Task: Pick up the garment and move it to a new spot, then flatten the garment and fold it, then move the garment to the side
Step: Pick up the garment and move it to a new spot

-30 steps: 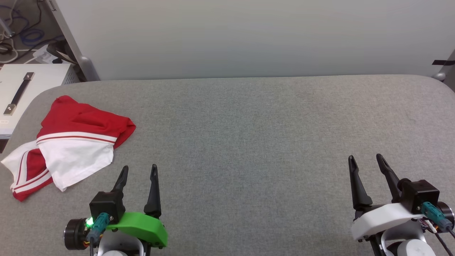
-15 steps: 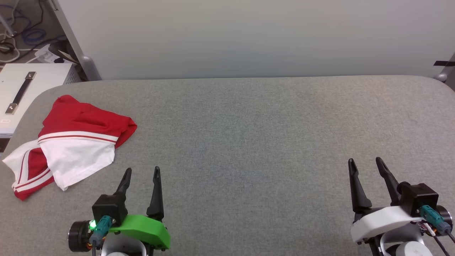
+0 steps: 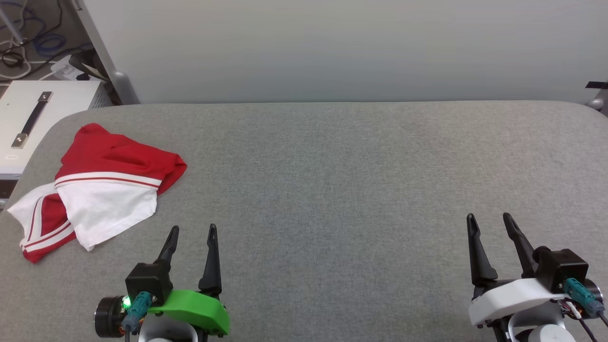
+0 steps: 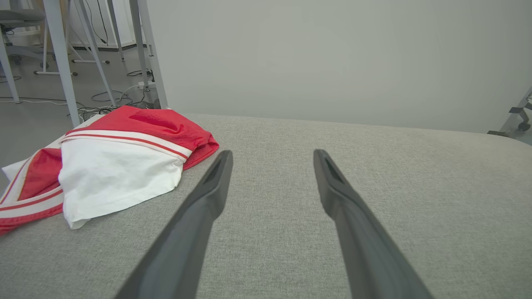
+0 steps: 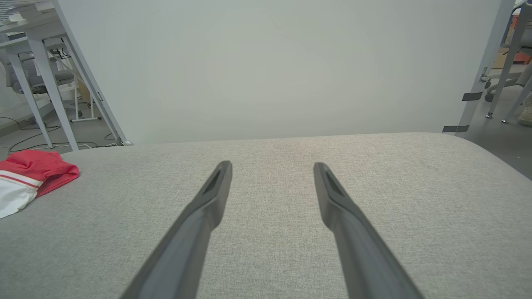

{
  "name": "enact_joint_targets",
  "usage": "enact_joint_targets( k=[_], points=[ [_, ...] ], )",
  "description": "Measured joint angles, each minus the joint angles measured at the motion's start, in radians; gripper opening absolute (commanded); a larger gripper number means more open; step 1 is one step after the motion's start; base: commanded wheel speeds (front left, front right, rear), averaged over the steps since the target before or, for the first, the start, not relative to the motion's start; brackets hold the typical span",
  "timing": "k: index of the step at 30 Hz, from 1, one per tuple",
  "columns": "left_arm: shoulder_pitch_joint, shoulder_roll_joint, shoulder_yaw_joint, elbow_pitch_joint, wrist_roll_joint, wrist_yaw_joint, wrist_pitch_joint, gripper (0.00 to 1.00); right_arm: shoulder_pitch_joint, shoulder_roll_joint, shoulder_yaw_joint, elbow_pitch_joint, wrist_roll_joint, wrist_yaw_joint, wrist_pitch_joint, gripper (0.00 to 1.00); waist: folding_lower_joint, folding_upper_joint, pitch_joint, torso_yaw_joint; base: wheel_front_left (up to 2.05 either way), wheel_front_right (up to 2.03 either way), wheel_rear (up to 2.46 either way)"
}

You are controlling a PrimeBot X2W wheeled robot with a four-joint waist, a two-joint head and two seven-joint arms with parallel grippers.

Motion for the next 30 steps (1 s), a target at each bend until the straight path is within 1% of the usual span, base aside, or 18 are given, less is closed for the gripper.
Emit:
enact_joint_targets(
  k=[4,7,14,30],
  points=[
    [0.000,0.000,-0.001,0.002,0.000,-0.004,-0.008,1.00,0.000,0.000,0.005,0.009,-0.010,0.000,-0.007,1.00,0.0000,0.0000,0.006,0.015,0.00,0.00,0.00],
    [-0.001,0.000,-0.002,0.005,0.003,-0.004,-0.012,1.00,0.000,0.000,0.015,0.017,-0.044,0.000,-0.014,1.00,0.0000,0.0000,0.012,0.032,0.00,0.00,0.00],
    [-0.002,0.000,-0.012,0.007,0.000,-0.003,-0.027,1.00,0.000,0.000,0.034,0.035,-0.083,0.000,-0.028,1.00,0.0000,0.0000,0.024,0.094,0.00,0.00,0.00],
    [-0.002,0.000,-0.005,0.036,-0.003,-0.014,-0.062,1.00,-0.001,0.001,0.118,0.084,-0.072,0.000,-0.060,1.00,0.0000,0.0000,0.025,0.325,0.00,0.00,0.00]
  ],
)
